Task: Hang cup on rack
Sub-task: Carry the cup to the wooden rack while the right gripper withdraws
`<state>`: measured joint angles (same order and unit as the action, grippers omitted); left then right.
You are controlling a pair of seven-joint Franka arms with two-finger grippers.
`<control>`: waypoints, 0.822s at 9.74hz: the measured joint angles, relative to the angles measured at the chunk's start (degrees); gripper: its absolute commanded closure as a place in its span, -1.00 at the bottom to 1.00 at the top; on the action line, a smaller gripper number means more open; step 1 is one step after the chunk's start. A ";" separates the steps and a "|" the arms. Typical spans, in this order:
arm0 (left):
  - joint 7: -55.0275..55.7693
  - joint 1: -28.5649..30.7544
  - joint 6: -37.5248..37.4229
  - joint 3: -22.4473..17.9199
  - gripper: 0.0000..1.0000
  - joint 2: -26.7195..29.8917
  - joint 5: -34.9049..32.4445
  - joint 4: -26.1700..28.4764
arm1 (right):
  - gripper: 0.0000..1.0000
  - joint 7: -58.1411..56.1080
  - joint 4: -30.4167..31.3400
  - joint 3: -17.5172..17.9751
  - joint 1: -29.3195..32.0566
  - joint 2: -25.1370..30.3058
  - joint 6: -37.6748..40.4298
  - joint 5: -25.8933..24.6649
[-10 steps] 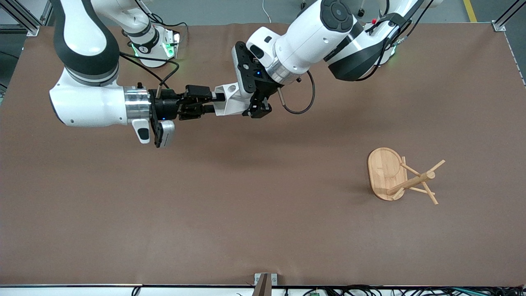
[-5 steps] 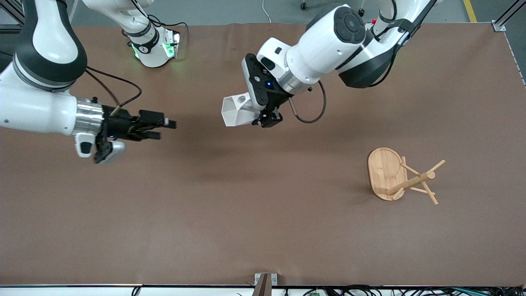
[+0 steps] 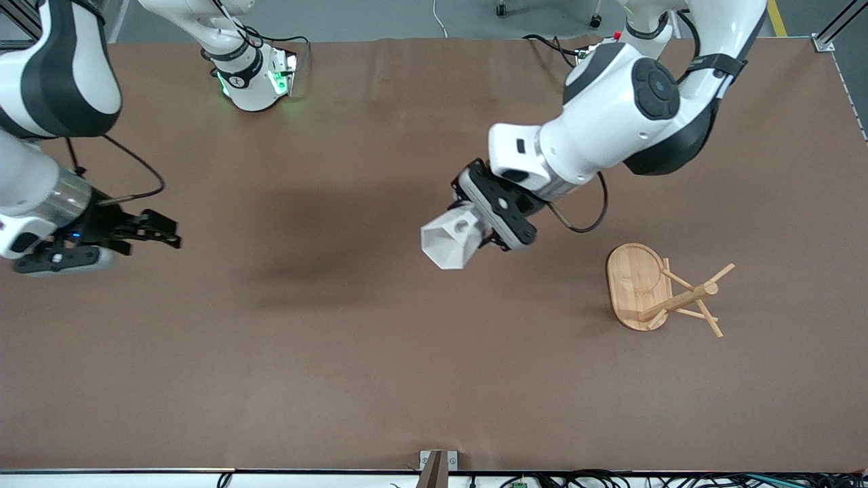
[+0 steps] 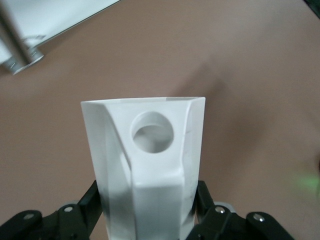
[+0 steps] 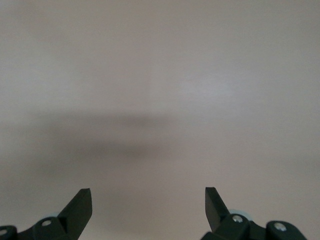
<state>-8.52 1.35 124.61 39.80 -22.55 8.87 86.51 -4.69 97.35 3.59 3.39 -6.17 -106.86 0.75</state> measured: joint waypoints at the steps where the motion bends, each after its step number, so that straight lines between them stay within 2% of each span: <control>1: 5.58 1.30 -0.15 0.01 0.98 0.07 -0.78 0.75 | -1.00 1.09 -0.64 -0.02 0.85 1.41 0.25 -2.65; 3: 13.35 3.82 -0.37 0.00 0.98 0.74 -1.07 3.40 | -1.00 9.14 -3.20 0.37 0.95 3.76 4.93 -3.74; 5: 15.77 7.42 -0.45 -0.55 0.98 3.36 -1.08 7.98 | -1.00 12.02 -8.06 0.76 0.90 4.45 10.68 -3.88; 8: 14.53 8.17 -0.55 -6.87 0.99 12.14 -1.07 18.23 | -1.00 12.53 -8.99 0.61 1.08 4.14 11.03 -3.88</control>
<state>6.01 9.52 124.06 32.93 -10.41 7.80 104.75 7.84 88.35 4.21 4.47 -2.03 -95.83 -3.13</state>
